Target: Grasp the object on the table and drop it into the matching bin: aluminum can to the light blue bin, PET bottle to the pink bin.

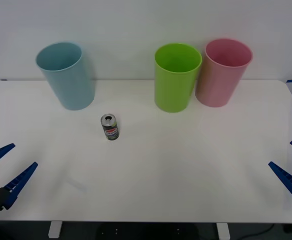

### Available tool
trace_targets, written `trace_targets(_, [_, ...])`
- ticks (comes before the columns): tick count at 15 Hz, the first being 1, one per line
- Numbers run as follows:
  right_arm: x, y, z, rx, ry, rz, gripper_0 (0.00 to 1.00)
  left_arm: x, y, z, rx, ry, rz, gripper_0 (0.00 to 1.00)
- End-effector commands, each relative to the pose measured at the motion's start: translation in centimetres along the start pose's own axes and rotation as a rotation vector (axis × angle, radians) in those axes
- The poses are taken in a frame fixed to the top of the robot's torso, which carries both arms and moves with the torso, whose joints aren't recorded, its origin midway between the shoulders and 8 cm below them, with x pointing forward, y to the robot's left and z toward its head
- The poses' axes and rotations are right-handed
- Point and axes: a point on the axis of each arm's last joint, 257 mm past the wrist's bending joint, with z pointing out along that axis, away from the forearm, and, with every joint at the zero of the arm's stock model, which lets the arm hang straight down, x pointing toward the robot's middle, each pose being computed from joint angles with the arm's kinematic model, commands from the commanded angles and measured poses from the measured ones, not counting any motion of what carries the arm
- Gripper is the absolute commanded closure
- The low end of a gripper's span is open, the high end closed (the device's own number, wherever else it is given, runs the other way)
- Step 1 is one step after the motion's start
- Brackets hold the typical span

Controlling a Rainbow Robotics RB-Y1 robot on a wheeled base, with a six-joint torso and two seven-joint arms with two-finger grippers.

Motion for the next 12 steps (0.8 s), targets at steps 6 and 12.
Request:
trace_targets(6, [0.0,0.0,0.0,0.000,0.000,0.000,0.00,2.7,0.3,1.9,-0.001,0.095,0.070,0.00])
trace_targets(12, [0.0,0.0,0.0,0.000,0.000,0.000,0.00,4.2,0.4,4.0,-0.029,0.118,0.048,0.00])
